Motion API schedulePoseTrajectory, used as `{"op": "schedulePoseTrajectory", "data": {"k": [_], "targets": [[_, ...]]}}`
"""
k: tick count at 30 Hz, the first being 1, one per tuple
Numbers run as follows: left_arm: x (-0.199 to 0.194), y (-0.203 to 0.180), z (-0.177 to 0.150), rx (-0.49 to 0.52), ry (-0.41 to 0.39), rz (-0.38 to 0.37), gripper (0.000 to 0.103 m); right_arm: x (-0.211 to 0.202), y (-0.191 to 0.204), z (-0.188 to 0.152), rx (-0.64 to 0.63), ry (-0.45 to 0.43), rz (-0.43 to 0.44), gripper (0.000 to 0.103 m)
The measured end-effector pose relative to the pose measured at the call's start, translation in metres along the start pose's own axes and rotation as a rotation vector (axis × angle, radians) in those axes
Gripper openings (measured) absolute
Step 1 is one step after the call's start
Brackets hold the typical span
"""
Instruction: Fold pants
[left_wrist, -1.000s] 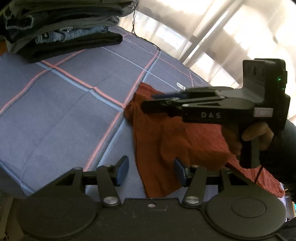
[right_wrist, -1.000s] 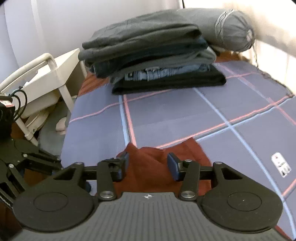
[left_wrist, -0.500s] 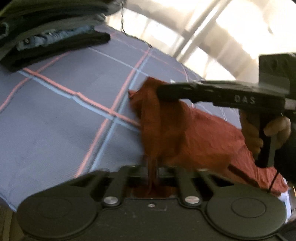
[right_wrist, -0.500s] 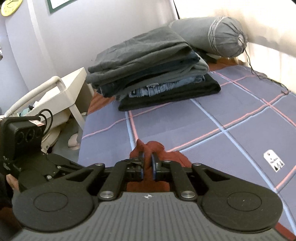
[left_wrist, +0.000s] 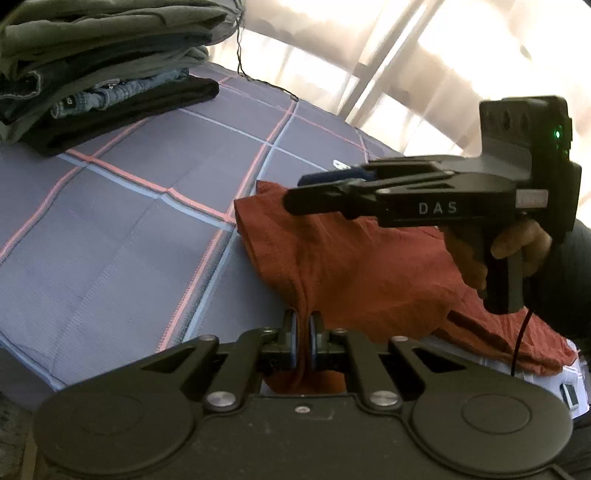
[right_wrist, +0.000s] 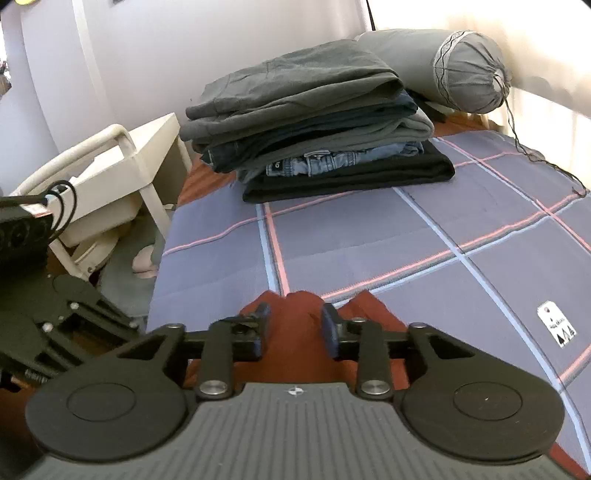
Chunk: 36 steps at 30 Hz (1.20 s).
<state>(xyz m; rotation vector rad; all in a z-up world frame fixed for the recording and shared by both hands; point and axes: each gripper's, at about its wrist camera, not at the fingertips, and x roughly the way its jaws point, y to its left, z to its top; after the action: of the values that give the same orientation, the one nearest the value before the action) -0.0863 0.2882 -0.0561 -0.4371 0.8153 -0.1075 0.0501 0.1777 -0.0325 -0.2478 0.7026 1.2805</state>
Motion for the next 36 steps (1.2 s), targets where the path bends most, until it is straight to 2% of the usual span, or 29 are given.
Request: {"op": "schedulePoseTrajectory", "data": {"k": [2, 4, 6, 8, 12, 16, 18, 21, 23, 30, 33, 36], "targets": [[0.0, 0.001, -0.001, -0.009, -0.001, 0.0, 0.103, 0.004, 0.001, 0.001, -0.011, 0.006, 0.006, 0.073], [-0.003, 0.004, -0.003, -0.015, -0.002, -0.001, 0.103, 0.007, 0.003, 0.0, -0.018, 0.033, 0.016, 0.064], [-0.006, 0.006, -0.005, -0.024, -0.003, -0.004, 0.103, 0.006, 0.003, -0.002, -0.01, 0.041, 0.012, 0.038], [-0.006, 0.005, -0.004, -0.031, -0.007, -0.007, 0.103, 0.003, 0.003, -0.003, -0.002, 0.044, 0.011, 0.031], [-0.012, 0.001, 0.0, -0.025, -0.031, -0.014, 0.103, -0.007, 0.004, -0.005, 0.007, 0.029, 0.019, 0.028], [-0.02, -0.007, 0.004, 0.005, -0.057, -0.025, 0.103, -0.014, 0.005, -0.006, 0.005, 0.024, 0.02, 0.032], [-0.022, -0.01, 0.007, 0.023, -0.069, -0.029, 0.103, -0.016, 0.006, -0.007, 0.001, 0.032, 0.028, 0.012], [-0.021, -0.015, 0.012, 0.039, -0.082, -0.033, 0.103, -0.022, 0.006, -0.007, 0.011, 0.012, 0.03, 0.008], [-0.018, -0.016, 0.019, 0.046, -0.096, -0.035, 0.103, -0.032, 0.004, -0.005, 0.004, -0.035, 0.0, 0.008], [-0.001, -0.025, 0.062, 0.094, -0.218, -0.034, 0.103, -0.063, -0.023, 0.013, 0.075, -0.192, -0.096, 0.008], [0.016, -0.006, 0.067, 0.038, -0.205, 0.039, 0.103, -0.049, -0.036, 0.011, 0.09, -0.171, -0.158, 0.009], [0.018, 0.022, 0.061, -0.077, -0.179, 0.061, 0.103, -0.018, -0.051, 0.0, 0.112, -0.073, -0.171, 0.01]]}}
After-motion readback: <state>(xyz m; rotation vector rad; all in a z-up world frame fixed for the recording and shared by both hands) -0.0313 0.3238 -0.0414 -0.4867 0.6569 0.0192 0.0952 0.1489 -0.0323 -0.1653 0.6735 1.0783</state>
